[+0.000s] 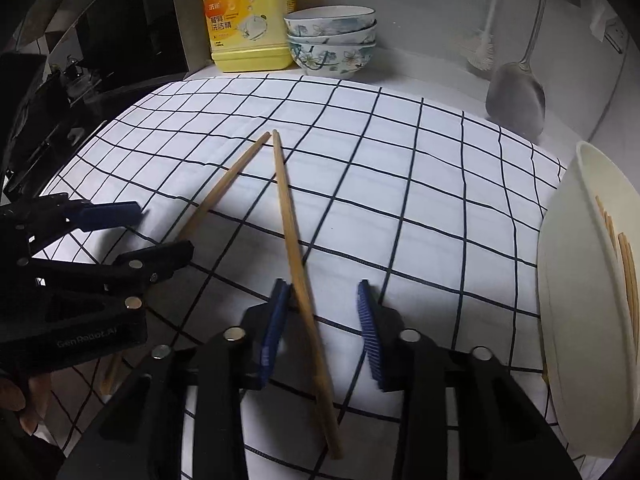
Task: Organize utensils
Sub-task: 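Lower the right tool around one of the two remaining chopsticks, then close the right tool on the chopstick and lift it, then carry the chopstick over the cream basin with the right tool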
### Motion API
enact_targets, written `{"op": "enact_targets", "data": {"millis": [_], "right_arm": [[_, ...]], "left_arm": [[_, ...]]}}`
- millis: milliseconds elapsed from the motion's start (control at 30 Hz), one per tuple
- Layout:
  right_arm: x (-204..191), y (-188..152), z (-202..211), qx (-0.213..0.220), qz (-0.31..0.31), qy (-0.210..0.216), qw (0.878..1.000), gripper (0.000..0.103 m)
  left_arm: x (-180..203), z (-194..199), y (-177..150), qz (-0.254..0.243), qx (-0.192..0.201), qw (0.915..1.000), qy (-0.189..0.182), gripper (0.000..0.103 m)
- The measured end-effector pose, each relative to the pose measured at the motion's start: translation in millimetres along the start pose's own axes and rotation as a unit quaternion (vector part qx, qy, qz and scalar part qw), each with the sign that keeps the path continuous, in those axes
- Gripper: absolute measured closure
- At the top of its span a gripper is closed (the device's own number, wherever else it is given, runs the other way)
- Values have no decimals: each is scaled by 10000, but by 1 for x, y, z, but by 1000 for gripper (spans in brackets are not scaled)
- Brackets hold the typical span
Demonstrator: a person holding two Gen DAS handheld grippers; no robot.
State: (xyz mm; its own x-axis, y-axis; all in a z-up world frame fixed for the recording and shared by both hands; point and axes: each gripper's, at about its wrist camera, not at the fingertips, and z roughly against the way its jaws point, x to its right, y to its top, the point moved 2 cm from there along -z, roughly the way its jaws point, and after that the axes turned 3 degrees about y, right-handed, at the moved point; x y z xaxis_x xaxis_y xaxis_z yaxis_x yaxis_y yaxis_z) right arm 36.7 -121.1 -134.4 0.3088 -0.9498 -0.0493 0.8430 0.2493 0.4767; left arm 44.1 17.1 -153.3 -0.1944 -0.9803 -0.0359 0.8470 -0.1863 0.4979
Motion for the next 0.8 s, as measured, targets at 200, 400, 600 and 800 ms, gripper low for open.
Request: {"op": "enact_targets", "data": {"millis": [200, 400, 600, 800], "right_arm": [[-8, 3, -2, -9, -6, -149, 9999, 97], [-3, -2, 5, -36, -557, -142, 9983, 97], [-10, -11, 37, 120, -1065, -183, 9941, 97], [-9, -16, 92, 535, -1595, -251, 9854, 97]], "left_arm": [[8, 3, 1, -208, -97, 9995, -239, 96], [1, 6, -2, -282, -192, 9984, -442, 96], [0, 34, -2, -554, 41, 9962, -666, 96], [10, 77, 8, -849, 404, 9906, -989, 96]]}}
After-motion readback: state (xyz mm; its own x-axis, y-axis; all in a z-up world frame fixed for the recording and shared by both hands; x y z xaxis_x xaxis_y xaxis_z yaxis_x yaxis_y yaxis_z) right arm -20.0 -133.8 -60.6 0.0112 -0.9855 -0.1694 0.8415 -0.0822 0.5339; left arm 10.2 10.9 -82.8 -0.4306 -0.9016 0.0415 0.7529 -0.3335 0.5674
